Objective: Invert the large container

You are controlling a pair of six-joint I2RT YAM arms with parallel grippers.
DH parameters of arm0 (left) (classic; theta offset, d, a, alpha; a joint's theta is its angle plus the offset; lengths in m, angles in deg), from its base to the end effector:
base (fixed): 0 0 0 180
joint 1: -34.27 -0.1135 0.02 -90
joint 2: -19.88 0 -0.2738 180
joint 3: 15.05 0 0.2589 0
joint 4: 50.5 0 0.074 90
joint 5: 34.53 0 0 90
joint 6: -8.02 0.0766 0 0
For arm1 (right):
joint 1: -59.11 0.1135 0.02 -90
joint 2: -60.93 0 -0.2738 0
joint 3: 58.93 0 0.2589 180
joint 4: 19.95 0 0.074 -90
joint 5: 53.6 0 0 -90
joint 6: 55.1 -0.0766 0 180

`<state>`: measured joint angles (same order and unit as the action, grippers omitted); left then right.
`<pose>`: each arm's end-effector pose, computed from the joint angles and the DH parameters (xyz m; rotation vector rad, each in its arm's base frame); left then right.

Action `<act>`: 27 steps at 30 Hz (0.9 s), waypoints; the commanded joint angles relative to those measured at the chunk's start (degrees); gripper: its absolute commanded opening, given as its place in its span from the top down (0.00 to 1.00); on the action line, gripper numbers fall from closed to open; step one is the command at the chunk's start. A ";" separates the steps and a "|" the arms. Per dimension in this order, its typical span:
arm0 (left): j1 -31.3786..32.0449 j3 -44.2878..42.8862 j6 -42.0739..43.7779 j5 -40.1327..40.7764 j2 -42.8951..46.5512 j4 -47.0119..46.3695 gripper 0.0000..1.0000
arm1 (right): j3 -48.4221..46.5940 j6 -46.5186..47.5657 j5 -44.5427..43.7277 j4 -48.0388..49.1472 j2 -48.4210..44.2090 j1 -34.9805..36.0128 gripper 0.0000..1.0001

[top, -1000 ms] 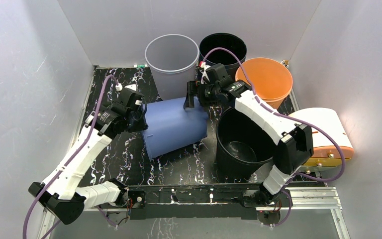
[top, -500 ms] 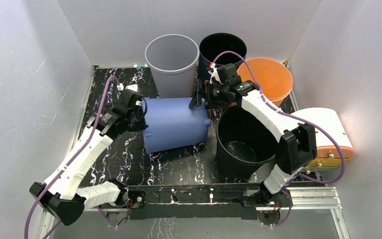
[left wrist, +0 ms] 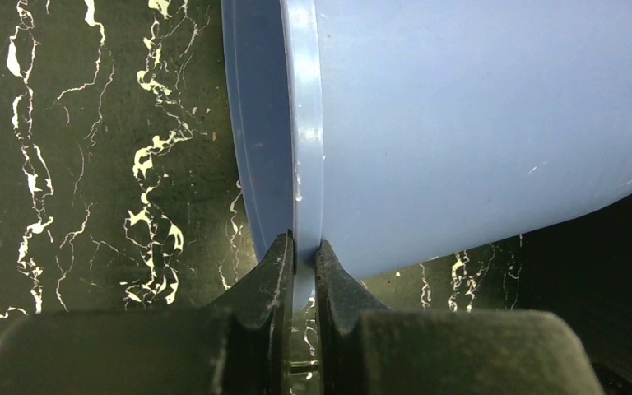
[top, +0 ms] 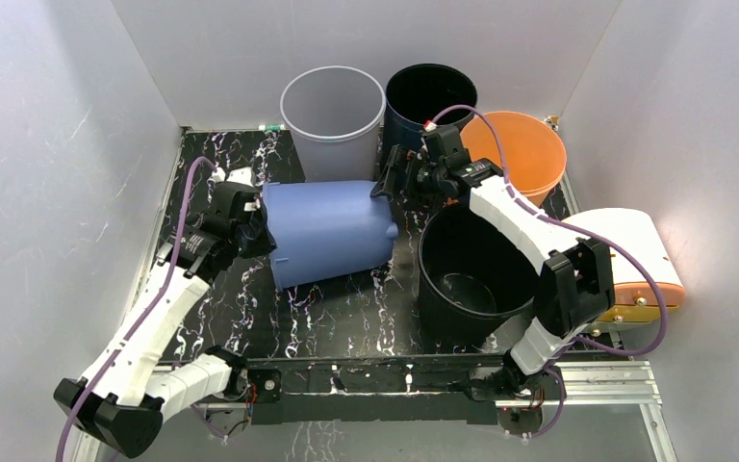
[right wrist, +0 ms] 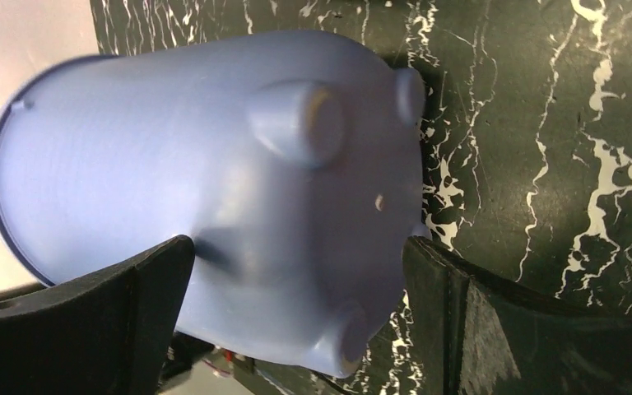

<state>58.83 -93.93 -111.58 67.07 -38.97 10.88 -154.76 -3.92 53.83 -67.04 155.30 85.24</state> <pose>0.2188 -0.0830 0.3380 -0.2054 2.2793 -0.2637 0.3513 0.1979 0.2880 0.1212 2.5075 0.8726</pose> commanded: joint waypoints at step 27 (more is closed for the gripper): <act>-1.09 6.18 2.31 -5.46 1.66 6.29 1.00 | 9.78 -20.39 3.99 27.59 0.22 -1.99 0.02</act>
<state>58.37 -89.20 -108.39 62.22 -36.92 11.23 -147.09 -24.43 59.21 -47.70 155.04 83.09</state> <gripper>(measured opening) 0.060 0.980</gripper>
